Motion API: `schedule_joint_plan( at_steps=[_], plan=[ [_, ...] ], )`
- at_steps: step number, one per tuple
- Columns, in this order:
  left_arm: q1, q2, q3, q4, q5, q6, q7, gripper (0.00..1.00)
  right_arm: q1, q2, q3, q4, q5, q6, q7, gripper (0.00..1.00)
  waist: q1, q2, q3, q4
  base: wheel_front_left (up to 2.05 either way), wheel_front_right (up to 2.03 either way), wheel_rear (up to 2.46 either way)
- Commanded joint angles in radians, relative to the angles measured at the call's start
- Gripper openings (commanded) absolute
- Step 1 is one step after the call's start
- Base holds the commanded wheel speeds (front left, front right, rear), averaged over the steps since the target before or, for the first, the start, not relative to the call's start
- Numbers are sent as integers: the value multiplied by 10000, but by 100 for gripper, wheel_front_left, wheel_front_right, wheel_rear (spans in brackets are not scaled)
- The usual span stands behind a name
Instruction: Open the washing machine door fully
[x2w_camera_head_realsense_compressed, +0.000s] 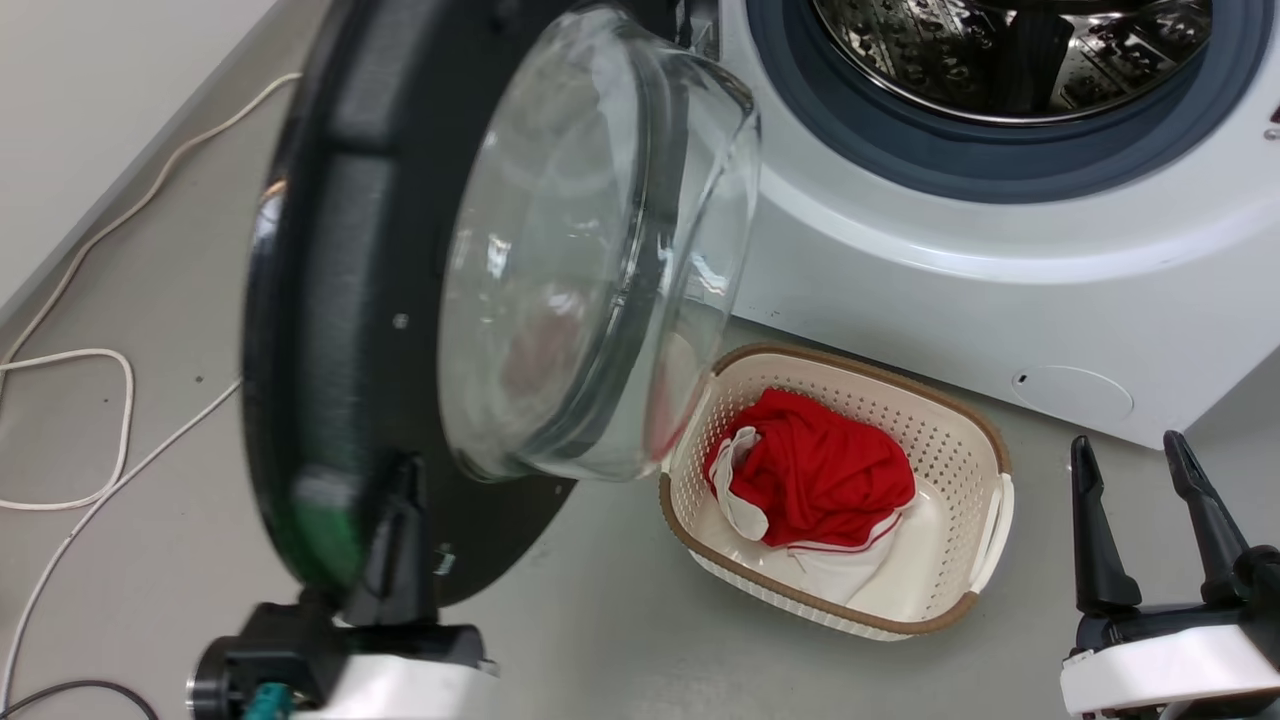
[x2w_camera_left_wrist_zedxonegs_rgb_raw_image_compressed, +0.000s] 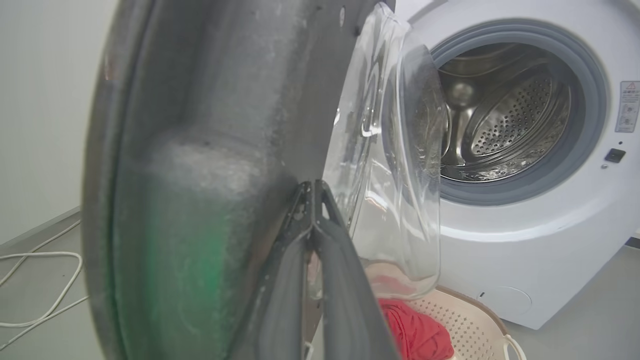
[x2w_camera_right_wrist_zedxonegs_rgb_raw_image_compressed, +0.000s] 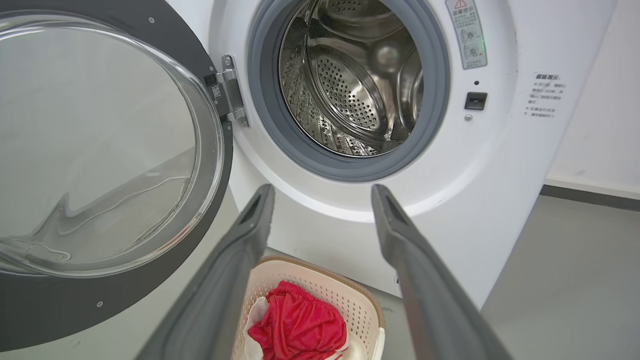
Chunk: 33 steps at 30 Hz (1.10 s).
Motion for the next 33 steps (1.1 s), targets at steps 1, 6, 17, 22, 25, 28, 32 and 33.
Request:
schedule_joint_plan(
  at_steps=[1, 6, 17, 22, 25, 28, 32, 33],
  plan=[
    [-175, 121, 352, 51, -101, 109, -73, 0, -100, 21, -16, -61, -8, -7, 14, 100, 0, 0, 60, -71, 0, 0, 0],
    [-316, 277, 1264, 271, -482, 64, -128, 0, -144, 20, -100, -106, -30, -7, 40, 100, 0, 0, 203, -145, 0, 0, 0],
    [-1347, 558, 3027, 1575, -1119, -767, -178, 0, -334, 20, -102, -226, -182, -7, 158, 100, 0, 0, 618, -130, 0, 0, 0],
    [-2026, 638, 3827, 2400, -1164, -1305, -181, 0, -413, 21, -67, -268, -257, -7, 227, 100, 0, 0, 838, -156, 0, 0, 0],
    [-2473, 686, 4188, 2912, -1095, -1635, -163, 0, -521, 20, -60, -293, -297, -7, 255, 100, 0, 0, 960, -191, 0, 0, 0],
    [-2949, 784, 4546, 3413, -1019, -1896, -161, 0, -592, 20, -51, -300, -340, -7, 268, 100, 0, 0, 1049, -239, 0, 0, 0],
    [-3616, 953, 5015, 4201, -934, -2189, -161, 0, -659, 20, -39, -310, -376, -7, 273, 100, 0, 0, 1165, -324, 0, 0, 0],
    [-3781, 985, 5118, 4410, -912, -2267, -161, 0, -696, 20, -35, -302, -390, -7, 266, 100, 0, 0, 1188, -347, 0, 0, 0]
  ],
)
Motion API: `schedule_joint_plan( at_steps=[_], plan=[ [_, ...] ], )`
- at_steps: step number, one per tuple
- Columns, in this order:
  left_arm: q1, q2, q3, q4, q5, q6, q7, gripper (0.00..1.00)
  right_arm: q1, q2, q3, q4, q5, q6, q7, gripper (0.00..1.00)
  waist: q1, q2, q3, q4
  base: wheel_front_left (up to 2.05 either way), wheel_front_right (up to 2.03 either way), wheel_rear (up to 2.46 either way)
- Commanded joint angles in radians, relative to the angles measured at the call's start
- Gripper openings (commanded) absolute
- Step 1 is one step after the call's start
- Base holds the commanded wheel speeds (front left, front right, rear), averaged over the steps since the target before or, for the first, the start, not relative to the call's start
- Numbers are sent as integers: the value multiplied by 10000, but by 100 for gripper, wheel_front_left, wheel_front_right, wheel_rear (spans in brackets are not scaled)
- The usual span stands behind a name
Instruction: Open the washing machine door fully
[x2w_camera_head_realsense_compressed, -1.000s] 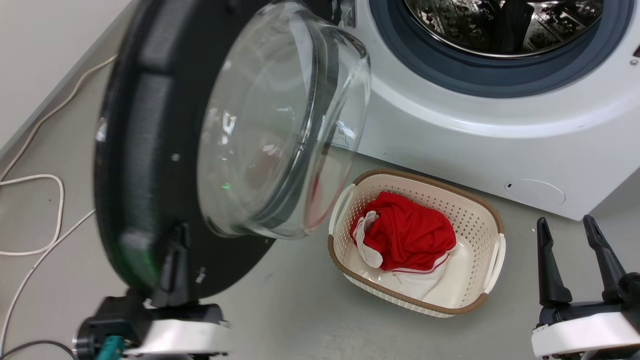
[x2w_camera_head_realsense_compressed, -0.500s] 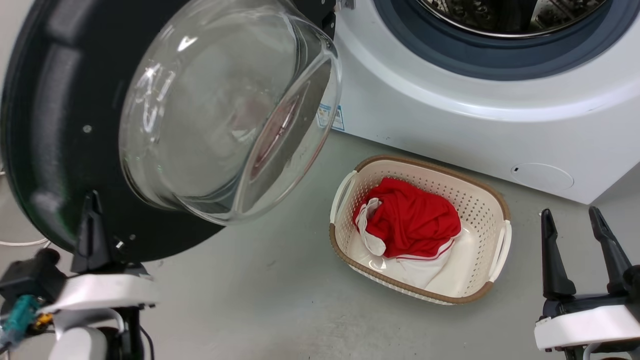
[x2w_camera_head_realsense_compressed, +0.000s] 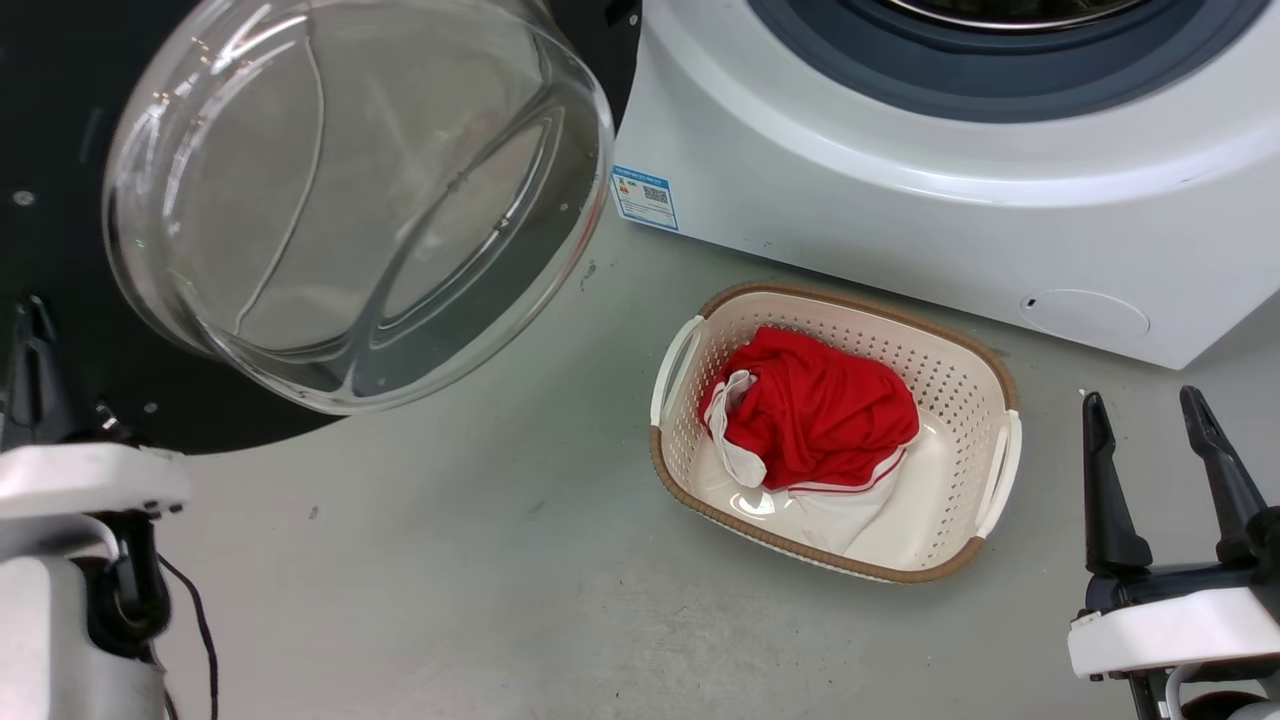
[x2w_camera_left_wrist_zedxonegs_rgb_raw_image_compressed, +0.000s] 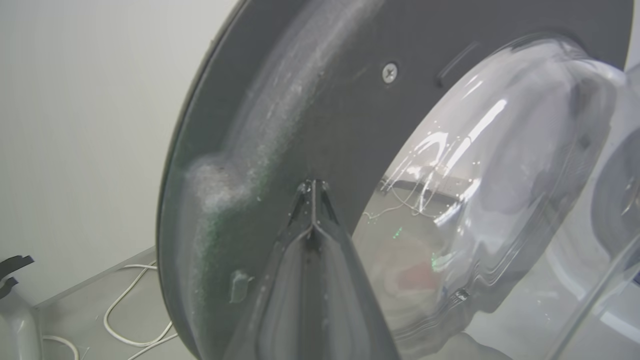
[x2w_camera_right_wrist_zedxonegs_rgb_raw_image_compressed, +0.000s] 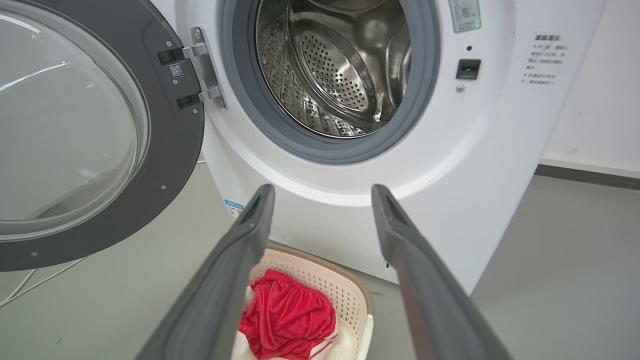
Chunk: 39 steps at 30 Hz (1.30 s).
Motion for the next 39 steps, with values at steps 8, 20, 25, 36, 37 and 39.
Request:
schedule_joint_plan(
  at_steps=[8, 20, 25, 36, 37, 39],
  plan=[
    [-980, 166, 802, 1183, 467, -439, -24, 0, -225, 20, 18, 139, -71, -7, -119, 100, -1, 0, 57, -184, 0, 0, 0],
    [775, -1008, 1066, -347, 1719, -389, -24, 0, -137, 21, 5, 724, 319, -7, -531, 100, -1, 0, -630, -495, 0, 0, 0],
    [2015, -1630, 758, -1466, 2336, -451, -25, 0, -66, 20, 95, 997, 486, -7, -723, 100, -1, 0, -1033, -780, 0, 0, 0],
    [2743, -2241, -932, -2486, 3254, -1047, -23, 0, -111, 22, 239, 1438, 515, -7, -1010, 100, -1, 0, -1650, -2040, 0, 0, 0],
    [2656, -2258, -1100, -2436, 3336, -1107, -25, 0, -110, 20, 231, 1463, 516, -7, -1019, 100, -1, 0, -1685, -2163, 0, 0, 0],
    [2538, -2286, -1389, -2258, 3378, -1214, -25, 0, -102, 20, 221, 1535, 519, -7, -1039, 100, -1, 0, -1778, -2422, 0, 0, 0]
  ],
)
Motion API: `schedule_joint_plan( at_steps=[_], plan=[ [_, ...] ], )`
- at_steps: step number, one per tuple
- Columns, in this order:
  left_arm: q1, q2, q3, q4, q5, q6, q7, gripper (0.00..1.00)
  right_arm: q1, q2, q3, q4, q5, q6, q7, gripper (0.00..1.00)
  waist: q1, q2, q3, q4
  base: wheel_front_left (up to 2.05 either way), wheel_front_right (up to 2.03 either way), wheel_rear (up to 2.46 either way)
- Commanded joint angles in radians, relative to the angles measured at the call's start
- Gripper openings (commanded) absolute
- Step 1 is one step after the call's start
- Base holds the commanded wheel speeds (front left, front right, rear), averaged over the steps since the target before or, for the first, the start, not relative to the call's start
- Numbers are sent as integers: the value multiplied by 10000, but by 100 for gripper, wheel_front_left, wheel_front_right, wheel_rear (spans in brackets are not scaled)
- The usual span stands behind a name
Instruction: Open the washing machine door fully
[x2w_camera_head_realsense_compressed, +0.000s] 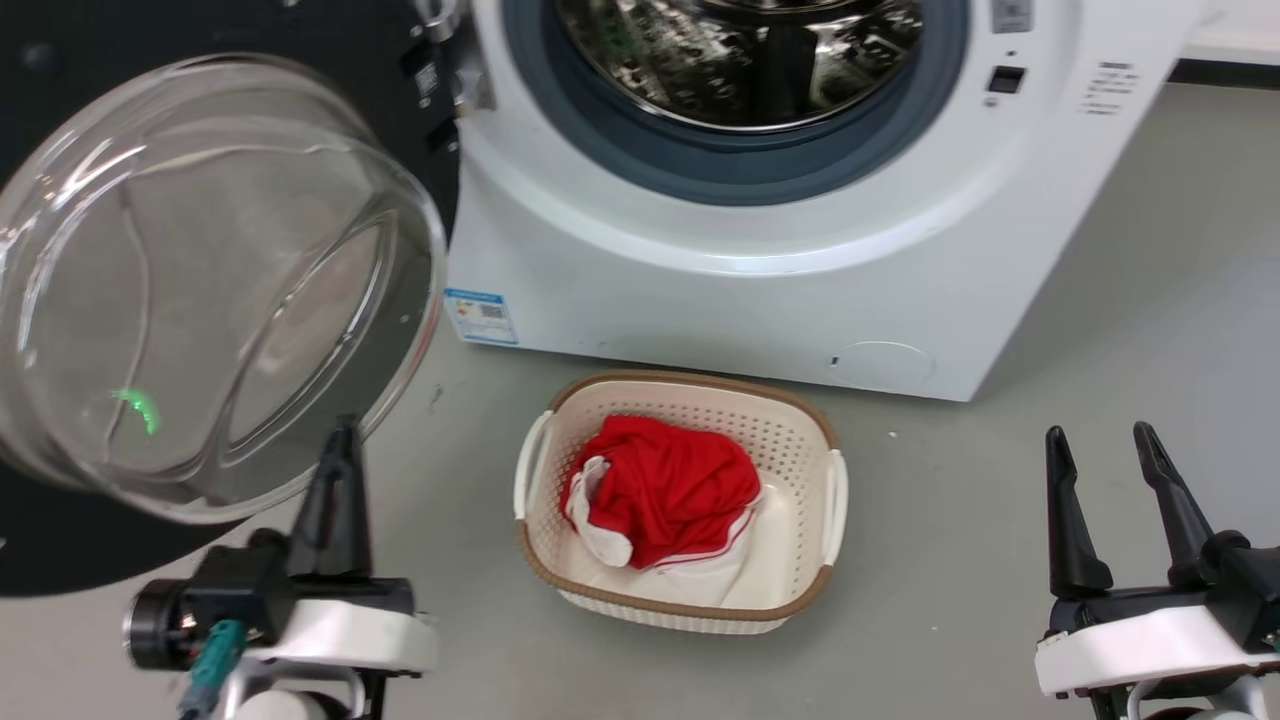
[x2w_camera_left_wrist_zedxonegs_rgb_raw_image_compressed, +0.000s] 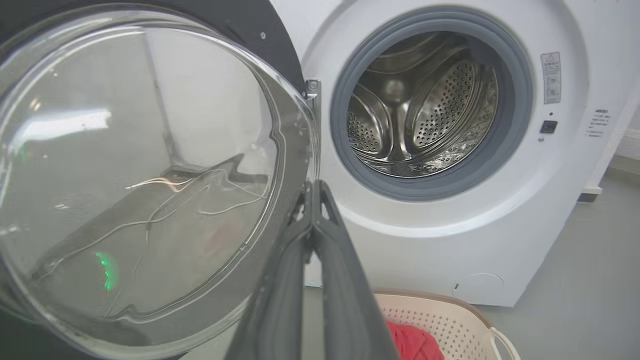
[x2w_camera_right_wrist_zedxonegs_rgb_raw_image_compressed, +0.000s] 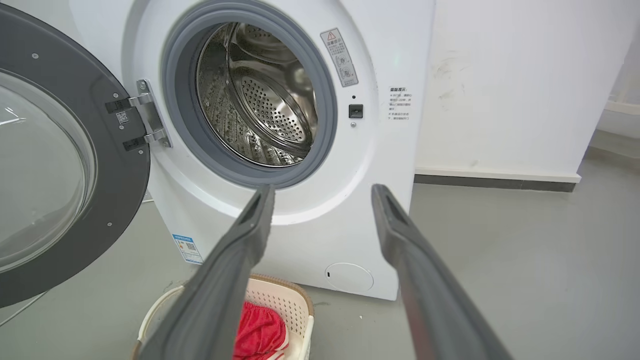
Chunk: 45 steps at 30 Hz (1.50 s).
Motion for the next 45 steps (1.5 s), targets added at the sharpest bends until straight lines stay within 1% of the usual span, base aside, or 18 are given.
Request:
schedule_joint_plan(
  at_steps=[1, 5, 6, 8, 9, 10, 11, 12, 17, 23, 34, 45],
  plan=[
    [-166, -44, -156, 113, 51, -84, -25, 0, 10, 23, 4, 59, 70, -7, -45, 100, 0, 0, -183, -378, 0, 0, 0],
    [-440, -86, -639, 507, 130, -236, -25, 0, 70, 22, 23, 184, 122, -7, -119, 100, 0, 0, -289, -894, 0, 0, 0],
    [-535, -93, -716, 582, 127, -257, -25, 5, 78, 23, 36, 210, 146, -7, -121, 100, 0, 0, -297, -1006, 0, 0, 0],
    [-625, -119, -851, 736, 150, -268, -25, 34, 96, 23, 73, 272, 141, -7, -148, 100, 0, 0, -332, -1231, 0, 0, 0],
    [-677, -121, -906, 795, 163, -245, -25, 42, 102, 23, 91, 297, 152, -7, -162, 100, 0, 0, -343, -1326, 0, 0, 0],
    [-727, -127, -953, 854, 179, -217, -25, 60, 124, 22, 112, 313, 163, -7, -175, 100, 0, 0, -353, -1403, 0, 0, 0],
    [-775, -135, -996, 911, 163, -183, -25, 85, 142, 22, 120, 334, 160, -7, -164, 100, 0, 0, -365, -1479, 0, 0, 0],
    [-810, -144, -1014, 964, 134, -146, -25, 100, 163, 23, 135, 361, 137, -7, -174, 100, 0, 0, -386, -1551, 0, 0, 0],
    [-847, -146, -1009, 1010, 149, -1, -25, 100, 210, 23, 185, 422, 172, -7, -203, 100, 0, 0, -422, -1791, 0, 0, 0],
    [-700, -49, -958, 1058, 271, 177, -25, 100, 256, 24, 193, 397, 119, -7, -192, 100, 0, 0, -424, -1843, 0, 0, 0],
    [-652, -29, -1038, 1032, 324, 277, -25, 100, 216, 24, 191, 263, 33, -7, -109, 100, 0, 0, -348, -1719, 0, 0, 0],
    [-570, 24, -992, 870, 262, 337, -25, 100, 236, 24, 213, 268, 71, -7, -143, 100, 0, 0, -312, -1737, 0, 0, 0]
  ],
)
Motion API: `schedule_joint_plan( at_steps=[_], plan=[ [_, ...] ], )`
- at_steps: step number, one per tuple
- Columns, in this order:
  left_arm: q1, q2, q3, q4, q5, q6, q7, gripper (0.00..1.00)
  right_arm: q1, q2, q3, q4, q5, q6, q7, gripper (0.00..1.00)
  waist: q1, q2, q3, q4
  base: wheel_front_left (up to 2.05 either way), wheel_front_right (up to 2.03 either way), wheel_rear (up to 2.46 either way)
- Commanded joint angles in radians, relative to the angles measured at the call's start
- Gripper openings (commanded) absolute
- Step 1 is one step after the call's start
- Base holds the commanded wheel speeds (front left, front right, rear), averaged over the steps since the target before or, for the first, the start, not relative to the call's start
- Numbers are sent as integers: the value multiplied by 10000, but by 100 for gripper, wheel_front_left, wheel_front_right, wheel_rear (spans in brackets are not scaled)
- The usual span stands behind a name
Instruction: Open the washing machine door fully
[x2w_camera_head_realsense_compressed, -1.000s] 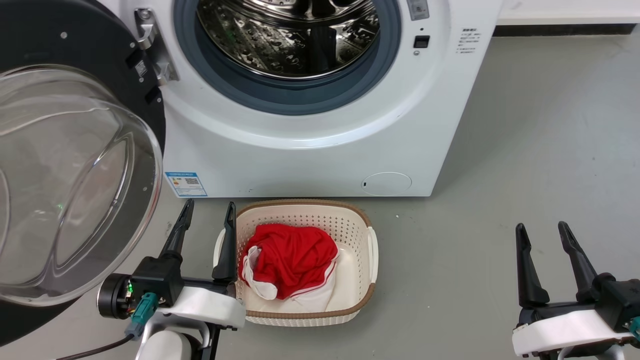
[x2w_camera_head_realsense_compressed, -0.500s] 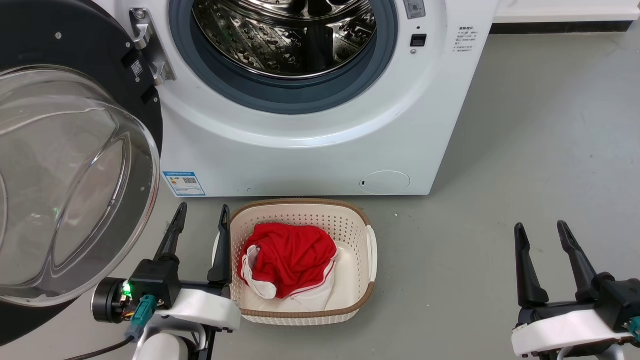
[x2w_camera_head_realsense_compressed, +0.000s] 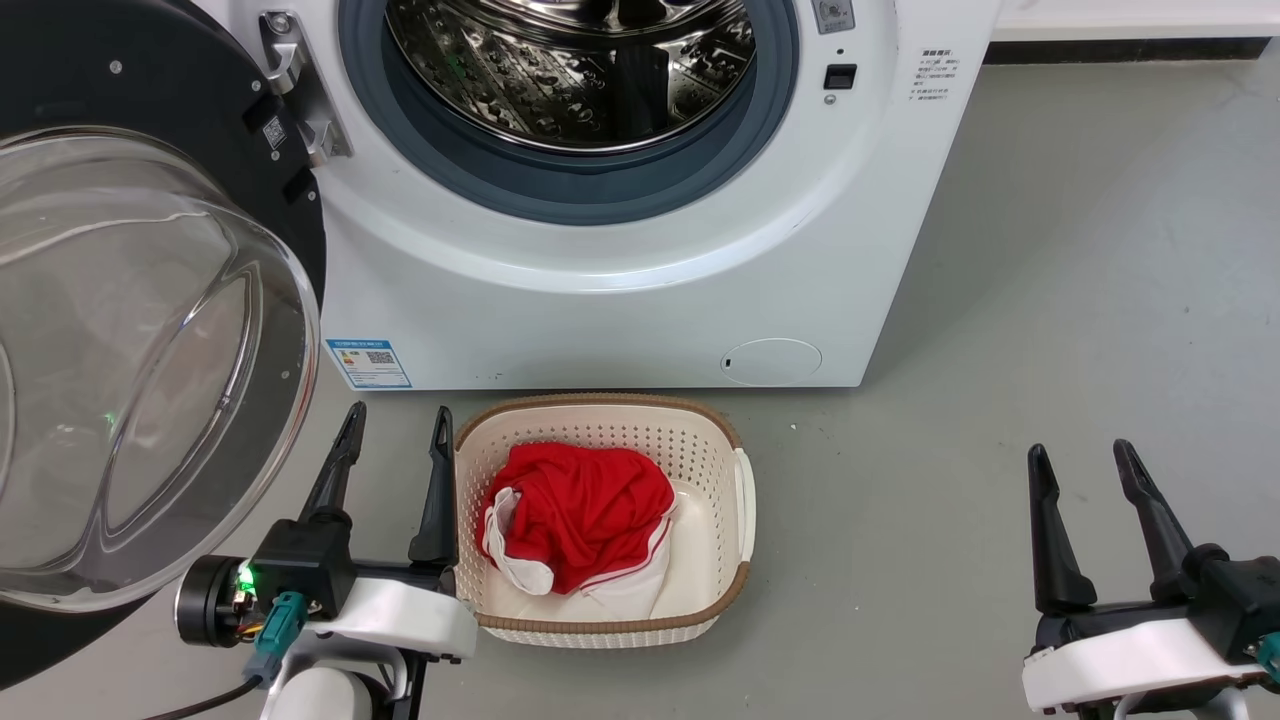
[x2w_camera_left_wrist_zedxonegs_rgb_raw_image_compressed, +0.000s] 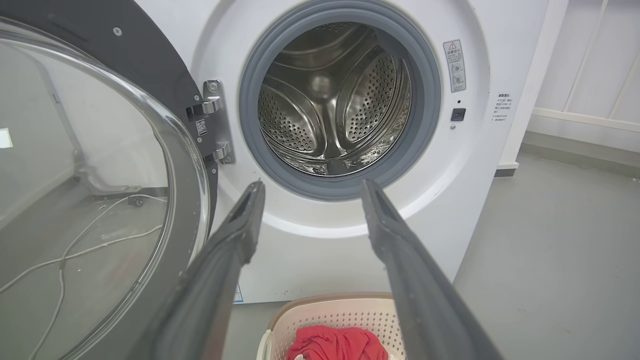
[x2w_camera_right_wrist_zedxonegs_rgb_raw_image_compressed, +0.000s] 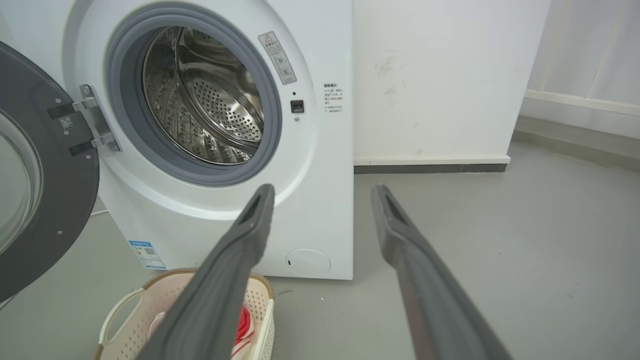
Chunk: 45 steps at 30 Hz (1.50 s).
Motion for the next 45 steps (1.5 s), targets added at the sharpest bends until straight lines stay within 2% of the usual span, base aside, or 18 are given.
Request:
schedule_joint_plan(
  at_steps=[1, 3, 4, 7, 22, 45],
  plan=[
    [97, 18, -18, -35, -16, 31, -25, 100, 82, 24, 10, -6, -13, -7, -49, 100, 0, 0, 7, -4, 0, 0, 0],
    [105, 32, -27, -44, -15, 26, -25, 100, 77, 24, 2, -2, 8, -7, -62, 100, 0, 0, 24, -4, 0, 0, 0],
    [15, 4, -9, -5, -2, 7, 0, 0, 1, 0, -5, 28, 4, 0, -1, 0, 0, 0, 25, -5, 0, 0, 0],
    [131, -19, 6, 262, -66, 1, 41, 0, 50, 4, 20, 267, 70, 0, 11, 0, 0, 0, 23, -7, 0, 0, 0],
    [80, -79, 378, 489, -3078, -229, 796, 0, -280, -196, 130, 769, 3290, -1, 400, 0, 0, 0, -102, -22, 0, 0, 0],
    [29, -144, 796, 736, -6638, -507, 1662, 0, -668, -338, 154, 1381, 6972, -1, 951, 0, 0, 0, -283, -45, 0, 0, 0]
  ],
)
